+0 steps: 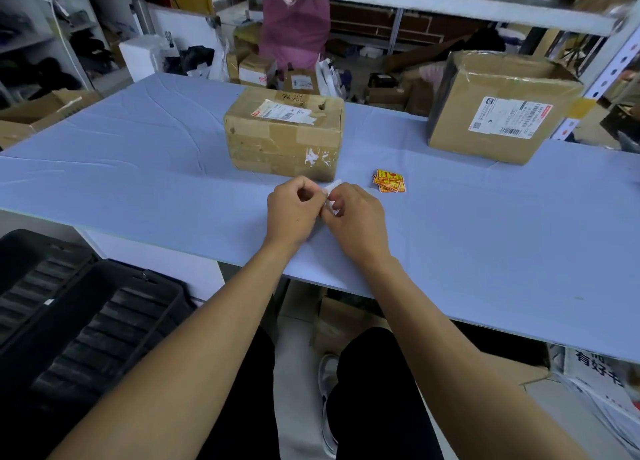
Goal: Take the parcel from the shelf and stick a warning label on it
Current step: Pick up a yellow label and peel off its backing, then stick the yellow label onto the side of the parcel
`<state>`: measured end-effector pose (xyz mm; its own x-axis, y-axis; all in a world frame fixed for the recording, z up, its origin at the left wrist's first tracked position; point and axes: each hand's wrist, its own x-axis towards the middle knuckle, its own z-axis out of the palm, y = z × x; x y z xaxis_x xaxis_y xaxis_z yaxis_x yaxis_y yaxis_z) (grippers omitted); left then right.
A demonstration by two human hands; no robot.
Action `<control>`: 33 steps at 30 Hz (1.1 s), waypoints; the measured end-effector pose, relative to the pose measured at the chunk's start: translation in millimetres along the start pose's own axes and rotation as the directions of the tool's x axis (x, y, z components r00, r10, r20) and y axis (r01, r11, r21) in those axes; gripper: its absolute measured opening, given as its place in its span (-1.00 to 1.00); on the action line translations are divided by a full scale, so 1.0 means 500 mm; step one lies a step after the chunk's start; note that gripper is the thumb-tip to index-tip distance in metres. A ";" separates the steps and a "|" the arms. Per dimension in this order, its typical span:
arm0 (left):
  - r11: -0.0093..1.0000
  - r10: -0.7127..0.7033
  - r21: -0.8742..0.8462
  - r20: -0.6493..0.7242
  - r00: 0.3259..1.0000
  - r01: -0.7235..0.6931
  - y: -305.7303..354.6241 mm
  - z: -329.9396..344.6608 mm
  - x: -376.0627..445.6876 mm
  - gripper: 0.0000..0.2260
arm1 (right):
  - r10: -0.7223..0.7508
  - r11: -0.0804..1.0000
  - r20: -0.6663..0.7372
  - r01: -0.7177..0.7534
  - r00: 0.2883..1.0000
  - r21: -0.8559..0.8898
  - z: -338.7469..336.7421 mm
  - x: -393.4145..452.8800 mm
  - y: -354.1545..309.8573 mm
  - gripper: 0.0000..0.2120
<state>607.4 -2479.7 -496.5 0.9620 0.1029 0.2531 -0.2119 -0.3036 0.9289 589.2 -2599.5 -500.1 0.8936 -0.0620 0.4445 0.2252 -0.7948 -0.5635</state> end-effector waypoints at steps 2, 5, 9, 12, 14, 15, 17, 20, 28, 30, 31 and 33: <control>1.000 0.004 0.000 0.005 1.000 -0.004 -0.001 -0.001 0.002 -0.90 | 0.004 1.000 -0.014 -0.003 1.000 0.004 -0.001 0.002 0.001 -0.87; 1.000 0.018 -0.014 0.019 1.000 -0.018 0.000 -0.001 0.001 -0.89 | -0.010 1.000 -0.020 0.009 1.000 -0.016 0.001 0.001 0.002 -0.87; 0.997 0.030 -0.067 0.023 0.999 -0.028 0.001 -0.003 0.002 -0.86 | 0.032 0.996 -0.066 -0.026 0.997 0.083 -0.005 0.004 0.012 -0.89; 0.995 0.017 -0.101 0.020 1.000 -0.015 -0.005 -0.005 0.008 -0.92 | 0.124 0.926 -0.027 -0.106 0.992 0.363 -0.027 0.011 0.033 -0.89; 0.998 0.022 -0.067 0.022 0.999 -0.021 -0.011 -0.004 0.012 -0.93 | 0.100 0.887 0.040 -0.107 0.994 0.450 -0.042 0.015 0.051 -0.86; 0.998 0.028 -0.049 0.027 0.999 -0.026 -0.012 -0.003 0.014 -0.92 | 0.078 0.876 0.066 -0.100 0.995 0.472 -0.047 0.016 0.058 -0.84; 0.999 0.035 -0.028 0.044 0.998 -0.034 -0.010 -0.004 0.014 -0.91 | 0.054 0.863 0.094 -0.093 0.994 0.496 -0.051 0.018 0.064 -0.82; 0.999 0.043 -0.009 0.060 0.997 -0.043 -0.008 -0.005 0.012 -0.96 | 0.080 0.864 0.088 -0.113 0.993 0.491 -0.049 0.021 0.064 -0.83; 0.999 0.032 -0.029 0.011 0.999 -0.032 -0.010 -0.001 0.021 -0.98 | 0.176 0.888 0.039 -0.176 0.984 0.426 -0.033 0.035 0.056 -0.88; 0.999 0.006 -0.036 0.010 1.000 -0.006 -0.010 0.000 0.034 -0.98 | 0.188 0.888 0.006 -0.173 0.982 0.425 -0.026 0.047 0.055 -0.82; 0.999 -0.002 -0.033 0.009 1.000 0.003 -0.010 0.000 0.041 -0.97 | 0.193 0.888 -0.008 -0.171 0.981 0.427 -0.022 0.053 0.054 -0.79; 1.000 0.011 -0.023 -0.012 1.000 -0.011 -0.012 -0.001 0.058 -0.94 | 0.188 0.886 -0.030 -0.157 0.982 0.436 -0.010 0.067 0.050 -0.82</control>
<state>636.4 -2474.5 -494.3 0.9575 0.1111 0.2663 -0.2265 -0.2825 0.9321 622.9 -2624.2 -495.7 0.9082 -0.2284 0.3508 0.2284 -0.4319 -0.8725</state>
